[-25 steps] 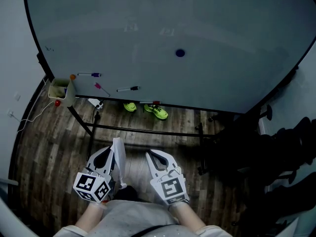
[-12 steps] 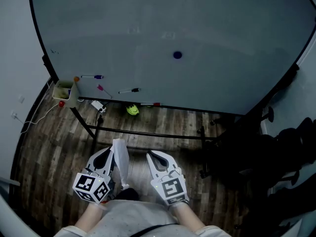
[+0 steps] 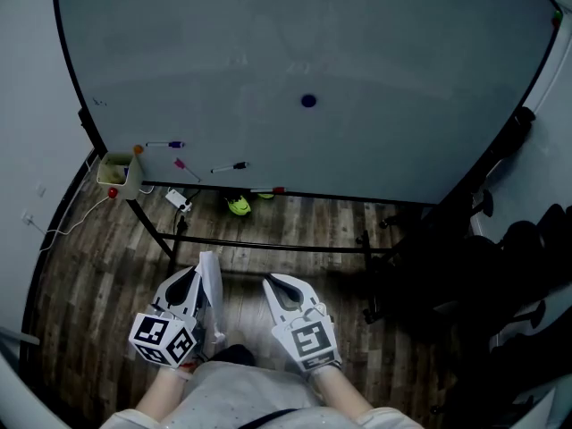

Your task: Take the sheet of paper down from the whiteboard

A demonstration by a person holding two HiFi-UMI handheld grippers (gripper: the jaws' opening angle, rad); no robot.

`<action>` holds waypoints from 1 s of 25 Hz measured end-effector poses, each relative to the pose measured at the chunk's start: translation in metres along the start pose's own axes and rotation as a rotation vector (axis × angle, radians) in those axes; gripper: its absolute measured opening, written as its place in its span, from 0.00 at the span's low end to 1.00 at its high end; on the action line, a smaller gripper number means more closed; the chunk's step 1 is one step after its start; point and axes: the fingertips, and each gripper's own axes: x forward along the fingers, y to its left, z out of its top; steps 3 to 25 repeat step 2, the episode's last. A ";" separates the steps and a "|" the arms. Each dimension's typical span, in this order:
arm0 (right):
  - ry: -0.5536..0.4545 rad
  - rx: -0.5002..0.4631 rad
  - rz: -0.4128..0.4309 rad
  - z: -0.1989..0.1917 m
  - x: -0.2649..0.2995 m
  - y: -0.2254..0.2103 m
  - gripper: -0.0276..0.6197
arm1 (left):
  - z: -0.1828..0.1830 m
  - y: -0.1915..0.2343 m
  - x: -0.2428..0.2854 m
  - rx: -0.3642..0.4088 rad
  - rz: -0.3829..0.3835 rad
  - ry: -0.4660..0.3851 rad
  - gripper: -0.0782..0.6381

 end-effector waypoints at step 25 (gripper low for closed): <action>-0.002 0.003 0.006 0.000 -0.005 0.003 0.07 | 0.000 -0.001 -0.005 0.003 0.005 -0.002 0.13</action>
